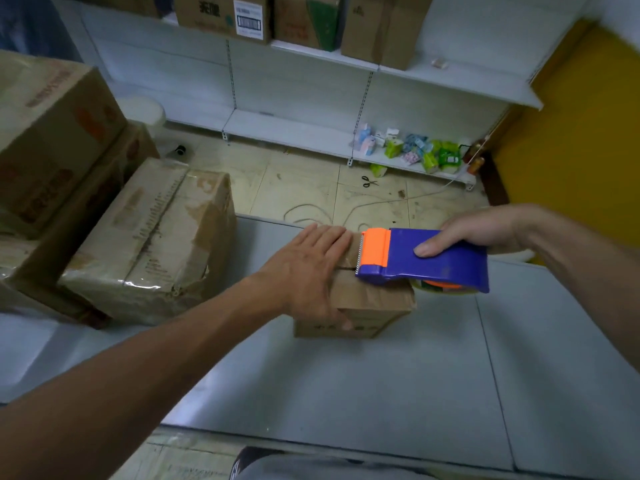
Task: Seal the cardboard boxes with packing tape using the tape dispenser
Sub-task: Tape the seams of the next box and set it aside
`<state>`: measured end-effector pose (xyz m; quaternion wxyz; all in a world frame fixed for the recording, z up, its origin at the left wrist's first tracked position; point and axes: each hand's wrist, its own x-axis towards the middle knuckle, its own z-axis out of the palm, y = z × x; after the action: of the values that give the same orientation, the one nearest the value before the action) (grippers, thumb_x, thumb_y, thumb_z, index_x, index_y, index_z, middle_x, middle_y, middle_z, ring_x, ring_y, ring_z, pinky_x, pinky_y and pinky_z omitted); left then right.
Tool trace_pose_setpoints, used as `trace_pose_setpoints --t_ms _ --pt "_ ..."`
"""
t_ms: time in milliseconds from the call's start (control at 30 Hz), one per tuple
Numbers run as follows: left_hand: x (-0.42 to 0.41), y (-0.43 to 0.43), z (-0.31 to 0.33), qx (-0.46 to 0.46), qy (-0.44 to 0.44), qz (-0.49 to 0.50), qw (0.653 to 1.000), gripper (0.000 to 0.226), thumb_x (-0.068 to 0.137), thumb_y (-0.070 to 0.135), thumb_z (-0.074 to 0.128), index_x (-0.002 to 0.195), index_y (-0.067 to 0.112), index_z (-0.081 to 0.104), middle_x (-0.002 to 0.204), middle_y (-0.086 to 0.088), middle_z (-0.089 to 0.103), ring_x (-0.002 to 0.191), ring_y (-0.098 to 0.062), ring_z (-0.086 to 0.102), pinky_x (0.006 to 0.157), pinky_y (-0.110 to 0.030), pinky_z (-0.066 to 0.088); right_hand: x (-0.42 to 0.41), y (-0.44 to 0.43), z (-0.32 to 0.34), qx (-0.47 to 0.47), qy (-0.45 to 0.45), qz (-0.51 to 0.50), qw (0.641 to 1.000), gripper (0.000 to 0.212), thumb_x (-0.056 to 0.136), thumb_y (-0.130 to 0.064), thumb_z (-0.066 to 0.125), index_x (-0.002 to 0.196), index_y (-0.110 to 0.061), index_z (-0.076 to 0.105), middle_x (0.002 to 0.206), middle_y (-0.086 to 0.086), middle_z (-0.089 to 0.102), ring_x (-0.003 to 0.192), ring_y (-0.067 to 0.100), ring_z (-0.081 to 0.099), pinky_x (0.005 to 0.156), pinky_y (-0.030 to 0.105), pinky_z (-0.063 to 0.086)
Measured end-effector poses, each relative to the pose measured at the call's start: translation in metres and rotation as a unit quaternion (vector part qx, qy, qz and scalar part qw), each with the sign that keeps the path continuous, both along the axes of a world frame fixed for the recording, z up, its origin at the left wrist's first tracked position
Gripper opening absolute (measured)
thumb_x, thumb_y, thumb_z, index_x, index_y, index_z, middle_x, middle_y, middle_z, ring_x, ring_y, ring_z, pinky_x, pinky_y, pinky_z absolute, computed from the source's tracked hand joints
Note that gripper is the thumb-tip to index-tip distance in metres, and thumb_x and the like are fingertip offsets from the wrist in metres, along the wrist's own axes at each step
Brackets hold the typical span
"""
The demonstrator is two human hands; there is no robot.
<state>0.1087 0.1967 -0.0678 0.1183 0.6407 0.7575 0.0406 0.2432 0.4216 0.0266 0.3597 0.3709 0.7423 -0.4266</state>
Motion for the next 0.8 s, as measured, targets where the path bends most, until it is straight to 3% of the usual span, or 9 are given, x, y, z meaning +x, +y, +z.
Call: trace_pose_setpoints --t_ms 100,267,467,700,800 --pt "-0.002 -0.003 -0.003 0.051 -0.010 -0.005 0.999 0.127 0.064 0.083 0.057 0.156 0.012 0.005 0.161 -0.006 0.012 0.147 -0.018 0.009 0.122 -0.031 0.000 0.005 0.007 -0.003 -0.036 0.008 0.010 0.999 0.045 0.065 -0.048 0.075 0.089 -0.010 0.072 0.088 0.007 0.076 0.070 0.014 0.071 0.057 0.020 0.053" --pt "-0.001 -0.006 0.000 0.047 -0.014 0.000 0.999 0.121 0.070 0.073 0.066 0.156 0.013 0.005 0.161 -0.005 0.013 0.146 -0.015 0.008 0.110 -0.012 -0.017 0.025 0.019 -0.019 -0.113 0.029 0.064 0.991 0.065 0.047 -0.064 0.080 0.088 -0.014 0.076 0.095 0.011 0.075 0.076 0.018 0.071 0.063 0.022 0.054" --pt "0.003 -0.002 0.004 0.017 -0.013 0.017 1.000 0.123 0.066 0.074 0.069 0.155 0.011 0.011 0.159 -0.005 0.018 0.145 -0.016 0.015 0.119 -0.023 0.003 0.072 0.067 -0.039 -0.123 0.083 0.051 0.988 0.090 0.030 -0.070 0.085 0.092 -0.006 0.073 0.090 0.016 0.073 0.073 0.019 0.069 0.061 0.020 0.052" --pt "0.005 0.002 0.006 0.003 -0.011 0.024 1.000 0.126 0.062 0.076 0.068 0.155 0.011 0.013 0.156 -0.004 0.021 0.142 -0.014 0.020 0.118 -0.028 0.017 0.078 0.084 -0.054 -0.172 0.111 0.068 0.976 0.062 0.044 -0.060 0.082 0.081 -0.011 0.077 0.088 0.014 0.075 0.070 0.016 0.070 0.059 0.018 0.052" --pt "0.005 0.001 0.005 -0.002 -0.005 0.025 1.000 0.126 0.063 0.076 0.069 0.155 0.010 0.014 0.156 -0.005 0.022 0.143 -0.014 0.020 0.118 -0.027 0.016 0.079 0.087 -0.065 -0.173 0.120 0.068 0.975 0.074 0.041 -0.065 0.083 0.089 -0.008 0.076 0.093 0.014 0.075 0.076 0.018 0.071 0.064 0.020 0.053"
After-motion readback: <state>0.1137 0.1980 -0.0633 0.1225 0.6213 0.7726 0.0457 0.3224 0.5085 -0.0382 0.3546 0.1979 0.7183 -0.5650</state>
